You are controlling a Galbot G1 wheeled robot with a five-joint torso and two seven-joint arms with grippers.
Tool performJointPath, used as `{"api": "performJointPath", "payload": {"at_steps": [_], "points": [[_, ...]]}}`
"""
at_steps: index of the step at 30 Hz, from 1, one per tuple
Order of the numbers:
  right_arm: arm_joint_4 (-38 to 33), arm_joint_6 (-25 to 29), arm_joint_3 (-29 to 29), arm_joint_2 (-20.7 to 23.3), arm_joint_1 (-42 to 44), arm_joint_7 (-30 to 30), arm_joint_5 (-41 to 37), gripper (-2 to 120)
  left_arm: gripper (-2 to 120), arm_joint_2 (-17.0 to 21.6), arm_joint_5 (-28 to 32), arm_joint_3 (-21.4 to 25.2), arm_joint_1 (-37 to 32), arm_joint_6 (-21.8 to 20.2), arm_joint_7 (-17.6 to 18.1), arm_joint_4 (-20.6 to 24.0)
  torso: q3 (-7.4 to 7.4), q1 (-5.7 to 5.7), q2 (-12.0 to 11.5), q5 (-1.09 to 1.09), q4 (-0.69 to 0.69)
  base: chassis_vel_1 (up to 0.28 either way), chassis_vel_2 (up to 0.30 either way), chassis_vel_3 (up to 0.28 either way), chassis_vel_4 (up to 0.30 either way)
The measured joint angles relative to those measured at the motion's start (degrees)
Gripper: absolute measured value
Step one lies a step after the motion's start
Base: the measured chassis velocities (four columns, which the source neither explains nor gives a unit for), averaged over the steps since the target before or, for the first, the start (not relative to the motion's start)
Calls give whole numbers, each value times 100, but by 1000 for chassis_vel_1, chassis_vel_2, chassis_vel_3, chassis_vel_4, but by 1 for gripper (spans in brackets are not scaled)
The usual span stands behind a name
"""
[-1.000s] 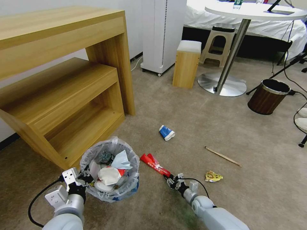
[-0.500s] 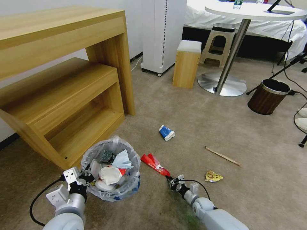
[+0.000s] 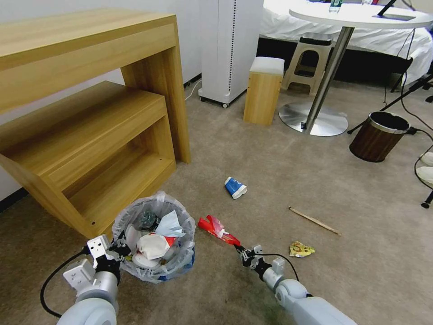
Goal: Pick up the trash bin and place the garbage on the floor into it.
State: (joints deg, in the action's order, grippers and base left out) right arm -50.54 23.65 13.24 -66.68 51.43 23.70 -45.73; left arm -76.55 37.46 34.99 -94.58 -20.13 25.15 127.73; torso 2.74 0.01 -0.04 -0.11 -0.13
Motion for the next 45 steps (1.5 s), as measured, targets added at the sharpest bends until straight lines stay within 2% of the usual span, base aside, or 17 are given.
{"api": "performJointPath", "payload": {"at_steps": [7, 23, 45], "points": [[-322, 275, -173, 262, 167, 159, -20, 0, 1, 43, 27, 27, 62, 1, 8, -122, 0, 0, 0, 0, 0, 0, 0, 0, 0], [-659, 535, -314, 405, 218, 233, -84, 0, 1, 66, 30, 24, 119, -2, 16, -237, 0, 0, 0, 0, 1, 0, 0, 0, 0], [-2245, 532, -714, 979, 441, 78, -414, 0, 1, 75, 9, -7, 190, -15, 35, -400, 0, 0, 0, 0, 1, 0, 0, 0, 0]]}}
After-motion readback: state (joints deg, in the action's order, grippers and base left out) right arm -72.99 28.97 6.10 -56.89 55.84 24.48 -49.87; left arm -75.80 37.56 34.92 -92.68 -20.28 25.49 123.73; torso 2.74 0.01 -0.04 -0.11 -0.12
